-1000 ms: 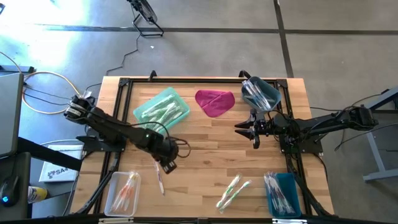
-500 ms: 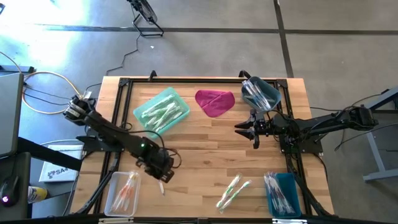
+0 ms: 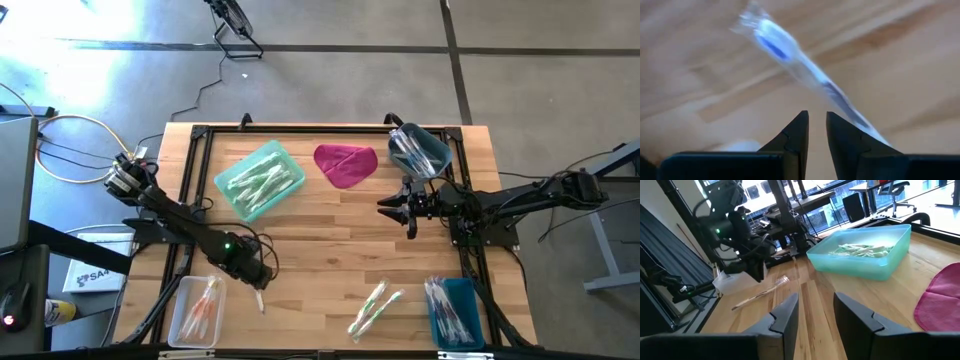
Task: Pick & Place Toothbrushes
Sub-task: Put the purple toothbrush to the dark blue bin bin
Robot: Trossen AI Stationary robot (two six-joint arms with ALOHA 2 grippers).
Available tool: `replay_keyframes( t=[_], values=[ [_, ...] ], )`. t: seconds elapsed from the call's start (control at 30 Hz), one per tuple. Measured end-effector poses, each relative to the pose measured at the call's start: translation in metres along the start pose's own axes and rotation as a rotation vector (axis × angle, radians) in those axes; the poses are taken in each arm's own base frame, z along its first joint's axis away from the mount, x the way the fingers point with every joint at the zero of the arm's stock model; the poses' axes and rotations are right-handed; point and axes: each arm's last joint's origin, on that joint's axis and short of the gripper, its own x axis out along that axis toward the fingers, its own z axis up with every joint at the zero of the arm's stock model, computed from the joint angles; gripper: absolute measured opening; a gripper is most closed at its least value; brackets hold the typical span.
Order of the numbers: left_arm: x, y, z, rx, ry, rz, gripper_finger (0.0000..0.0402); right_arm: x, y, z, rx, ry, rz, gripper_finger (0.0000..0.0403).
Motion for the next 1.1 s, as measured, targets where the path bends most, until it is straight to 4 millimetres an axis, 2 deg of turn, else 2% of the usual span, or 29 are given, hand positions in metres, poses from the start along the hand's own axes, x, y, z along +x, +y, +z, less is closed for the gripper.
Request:
replay_keyframes(
  t=[0.23, 0.37, 0.73, 1.1],
  values=[
    [0.015, 0.008, 0.002, -0.007, -0.036, 0.16, 0.0065, 0.0, 0.0, 0.0, 0.0, 0.0, 0.0, 0.0116],
    [0.023, 0.006, 0.003, 0.012, -0.068, 0.184, 0.0065, 0.0, 0.0, 0.0, 0.0, 0.0, 0.0, 0.0116],
    [0.027, 0.003, 0.008, 0.063, -0.223, 0.163, 0.0065, 0.0, 0.0, 0.0, 0.0, 0.0, 0.001, 0.0116],
    [0.03, -0.002, 0.008, 0.07, -0.245, 0.12, 0.0065, 0.0, 0.0, 0.0, 0.013, 0.0, 0.001, 0.0116]
  ],
)
